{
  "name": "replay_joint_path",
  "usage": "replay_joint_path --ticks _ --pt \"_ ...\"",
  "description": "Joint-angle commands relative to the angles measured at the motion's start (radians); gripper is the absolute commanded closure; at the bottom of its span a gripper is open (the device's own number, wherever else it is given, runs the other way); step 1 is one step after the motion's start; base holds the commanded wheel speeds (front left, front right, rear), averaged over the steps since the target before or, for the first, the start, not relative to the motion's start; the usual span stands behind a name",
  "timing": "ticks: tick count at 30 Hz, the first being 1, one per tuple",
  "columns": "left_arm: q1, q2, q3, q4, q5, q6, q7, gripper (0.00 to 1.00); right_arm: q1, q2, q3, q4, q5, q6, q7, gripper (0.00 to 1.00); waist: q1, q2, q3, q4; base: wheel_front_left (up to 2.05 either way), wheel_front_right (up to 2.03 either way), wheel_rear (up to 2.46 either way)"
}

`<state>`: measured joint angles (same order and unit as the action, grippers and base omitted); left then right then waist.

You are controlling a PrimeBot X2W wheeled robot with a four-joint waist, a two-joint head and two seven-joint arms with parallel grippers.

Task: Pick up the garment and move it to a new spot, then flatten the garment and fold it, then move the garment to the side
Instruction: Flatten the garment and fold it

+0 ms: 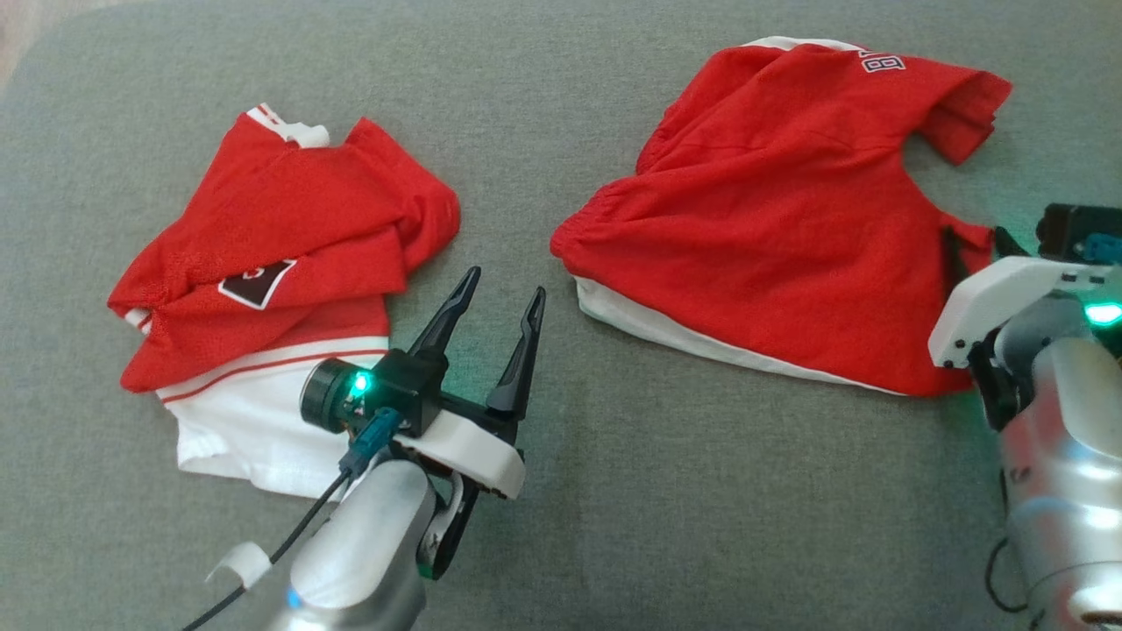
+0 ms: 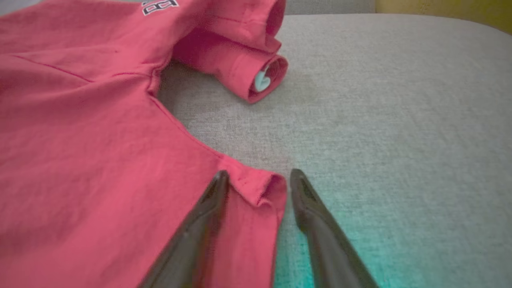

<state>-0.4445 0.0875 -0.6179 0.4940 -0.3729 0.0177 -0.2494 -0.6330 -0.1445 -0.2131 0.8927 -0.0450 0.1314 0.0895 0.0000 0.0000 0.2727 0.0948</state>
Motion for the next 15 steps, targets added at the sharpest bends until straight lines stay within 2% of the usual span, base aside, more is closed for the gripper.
replay_joint_path --ticks 1,15 --pt "-0.029 0.009 0.023 -0.033 -0.001 0.005 -0.012 0.0 -0.034 -0.009 0.029 -0.013 -0.009 -0.001 0.003 1.0 0.0 0.0 0.002 0.003 0.0 0.0 0.0" --pt "-0.033 0.002 0.017 -0.033 -0.003 0.008 -0.012 0.0 -0.157 -0.083 0.129 0.03 0.003 -0.001 -0.024 1.0 0.0 0.0 0.005 0.005 0.0 0.0 0.0"
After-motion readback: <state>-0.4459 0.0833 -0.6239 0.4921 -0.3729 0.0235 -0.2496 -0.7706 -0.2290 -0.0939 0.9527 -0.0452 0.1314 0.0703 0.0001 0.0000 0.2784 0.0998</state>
